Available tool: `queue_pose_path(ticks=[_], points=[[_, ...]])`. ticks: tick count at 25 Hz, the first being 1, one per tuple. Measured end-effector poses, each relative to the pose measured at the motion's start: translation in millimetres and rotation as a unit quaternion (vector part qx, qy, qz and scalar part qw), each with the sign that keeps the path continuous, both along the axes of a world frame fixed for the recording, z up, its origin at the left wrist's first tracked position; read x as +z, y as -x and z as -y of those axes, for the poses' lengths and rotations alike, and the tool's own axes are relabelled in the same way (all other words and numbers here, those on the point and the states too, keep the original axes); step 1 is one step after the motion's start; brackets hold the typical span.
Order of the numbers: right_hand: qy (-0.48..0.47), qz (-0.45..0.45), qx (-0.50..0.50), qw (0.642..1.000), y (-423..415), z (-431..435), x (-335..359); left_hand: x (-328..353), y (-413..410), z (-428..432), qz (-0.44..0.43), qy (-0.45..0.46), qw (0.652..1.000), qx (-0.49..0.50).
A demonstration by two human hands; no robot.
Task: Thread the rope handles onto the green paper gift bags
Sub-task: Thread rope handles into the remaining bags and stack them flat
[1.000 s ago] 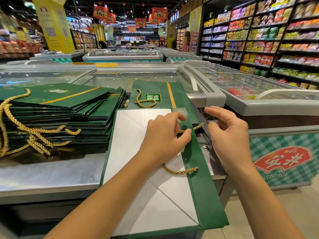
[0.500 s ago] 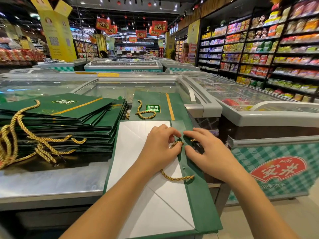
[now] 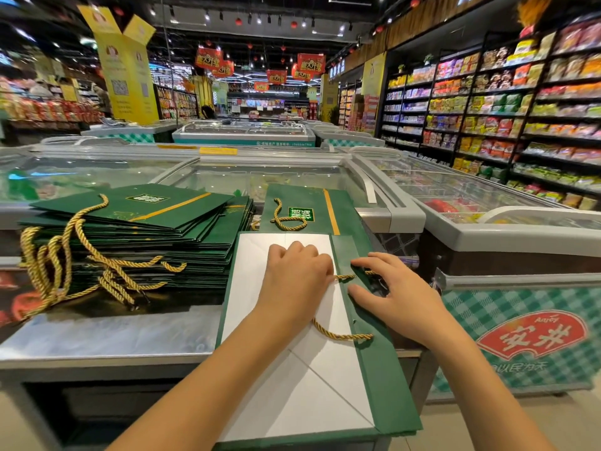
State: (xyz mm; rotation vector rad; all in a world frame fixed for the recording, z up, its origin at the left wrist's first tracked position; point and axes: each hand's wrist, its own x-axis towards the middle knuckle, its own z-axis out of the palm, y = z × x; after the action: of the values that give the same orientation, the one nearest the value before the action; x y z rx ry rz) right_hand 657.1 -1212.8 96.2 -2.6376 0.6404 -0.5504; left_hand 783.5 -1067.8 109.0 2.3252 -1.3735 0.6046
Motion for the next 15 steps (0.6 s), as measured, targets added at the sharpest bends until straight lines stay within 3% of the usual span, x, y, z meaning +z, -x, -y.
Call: queue_pose_path(ticks=[15], points=[[-0.02, 0.017, 0.017, 1.0, 1.5, -0.4, 3.2, -16.6, -23.6, -50.7, -0.173, 0.153, 0.971, -0.062]])
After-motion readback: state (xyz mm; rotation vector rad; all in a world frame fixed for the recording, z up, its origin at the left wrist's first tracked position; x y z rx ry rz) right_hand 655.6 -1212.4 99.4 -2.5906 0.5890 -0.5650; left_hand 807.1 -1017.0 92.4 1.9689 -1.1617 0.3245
